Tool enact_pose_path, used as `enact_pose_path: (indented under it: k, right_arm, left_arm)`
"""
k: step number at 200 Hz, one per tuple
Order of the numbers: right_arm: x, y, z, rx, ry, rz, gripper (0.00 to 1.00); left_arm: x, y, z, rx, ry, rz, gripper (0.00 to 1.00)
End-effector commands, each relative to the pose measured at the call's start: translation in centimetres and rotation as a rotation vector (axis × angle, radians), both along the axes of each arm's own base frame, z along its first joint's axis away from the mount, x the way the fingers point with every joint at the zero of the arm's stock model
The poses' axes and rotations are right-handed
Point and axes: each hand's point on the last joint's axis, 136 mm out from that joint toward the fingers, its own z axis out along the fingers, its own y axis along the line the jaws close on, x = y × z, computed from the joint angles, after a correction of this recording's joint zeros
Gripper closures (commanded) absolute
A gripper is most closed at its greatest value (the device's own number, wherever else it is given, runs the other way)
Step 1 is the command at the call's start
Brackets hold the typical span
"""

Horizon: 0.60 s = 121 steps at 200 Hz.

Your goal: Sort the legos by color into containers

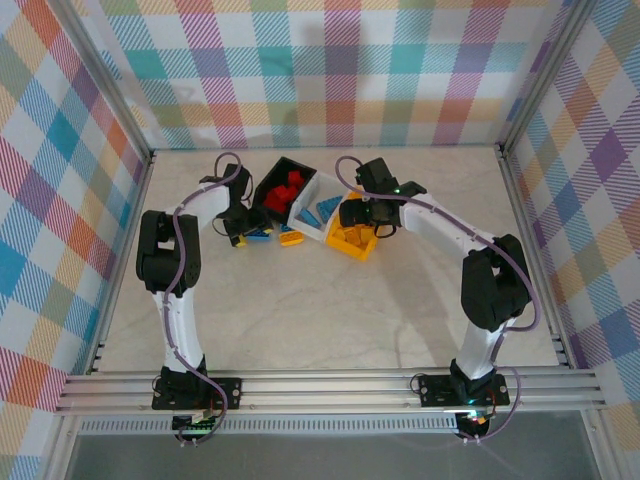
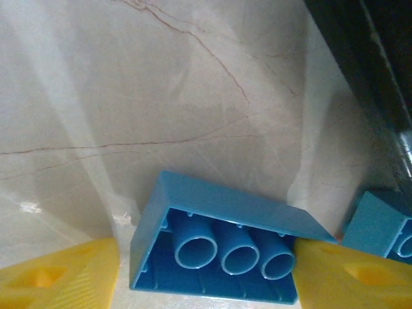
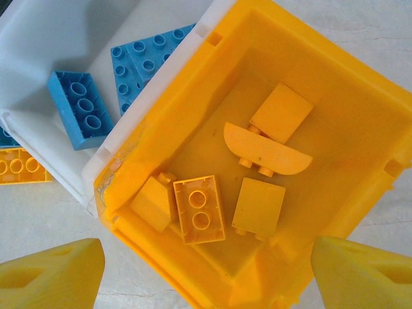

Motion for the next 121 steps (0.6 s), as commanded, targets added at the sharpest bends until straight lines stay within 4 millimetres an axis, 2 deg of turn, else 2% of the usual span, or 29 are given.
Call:
enact_pose_path:
  k: [1, 28, 48, 121]
  right_arm:
    - [-0.3, -0.1, 0.3, 0.029, 0.001, -0.016, 0.16]
    - [-0.6, 0.0, -0.1, 0.032, 0.013, -0.023, 0.16]
    - [-0.7, 0.3, -0.3, 0.034, 0.018, -0.021, 0.16]
    - [-1.1, 1.3, -0.8, 0.036, 0.029, 0.0, 0.15]
  left_arm:
    - [-1.7, 2.8, -0.5, 0.087, 0.051, -0.001, 0.34]
    - [-2.5, 4.1, -0.2, 0.084, 0.055, 0.008, 0.42]
    - [-3.1, 4.3, 0.3, 0.08, 0.052, 0.003, 0.46]
    - [-4.7, 2.9, 4.3, -0.007, -0.016, -0.043, 0.47]
